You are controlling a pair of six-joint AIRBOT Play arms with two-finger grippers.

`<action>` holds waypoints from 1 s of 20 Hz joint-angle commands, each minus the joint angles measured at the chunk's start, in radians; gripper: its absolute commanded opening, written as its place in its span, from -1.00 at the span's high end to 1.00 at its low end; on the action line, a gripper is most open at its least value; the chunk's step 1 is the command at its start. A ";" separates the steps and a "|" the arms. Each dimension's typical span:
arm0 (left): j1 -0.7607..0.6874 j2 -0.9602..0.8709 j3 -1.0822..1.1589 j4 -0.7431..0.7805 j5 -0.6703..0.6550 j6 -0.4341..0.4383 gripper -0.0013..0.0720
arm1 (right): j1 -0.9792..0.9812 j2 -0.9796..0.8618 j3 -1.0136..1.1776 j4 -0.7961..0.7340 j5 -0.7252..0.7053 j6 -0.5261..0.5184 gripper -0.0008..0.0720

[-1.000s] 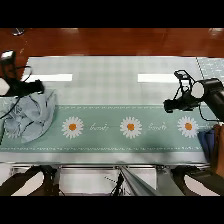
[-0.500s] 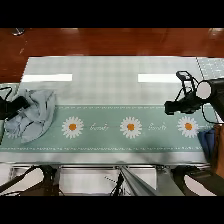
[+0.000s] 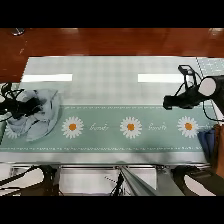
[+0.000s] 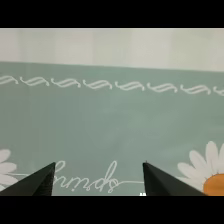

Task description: Fold the shirts.

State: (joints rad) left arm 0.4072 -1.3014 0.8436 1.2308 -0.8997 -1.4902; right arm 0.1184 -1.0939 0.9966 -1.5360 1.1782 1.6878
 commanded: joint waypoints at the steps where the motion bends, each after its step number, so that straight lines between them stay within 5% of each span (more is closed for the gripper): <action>1: -0.022 0.050 0.095 -0.301 -0.086 0.203 0.90 | 0.000 0.041 0.109 -0.002 -0.012 0.001 -0.73; 5: -0.100 0.229 0.322 -0.493 -0.112 0.226 0.90 | 0.000 0.167 0.182 0.018 -0.009 0.002 -0.73; 14: -0.409 0.363 0.860 -0.498 -0.079 0.158 0.91 | 0.004 0.448 0.182 0.038 0.092 0.001 -0.73; 20: -0.716 0.370 0.872 -0.461 0.042 0.162 0.90 | 0.004 0.502 0.182 0.039 0.111 -0.006 -0.73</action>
State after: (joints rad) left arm -0.1669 -0.9367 1.7134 0.7418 -0.9215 -1.3254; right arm 0.1219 -0.6170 1.1778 -1.4982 1.2766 1.6867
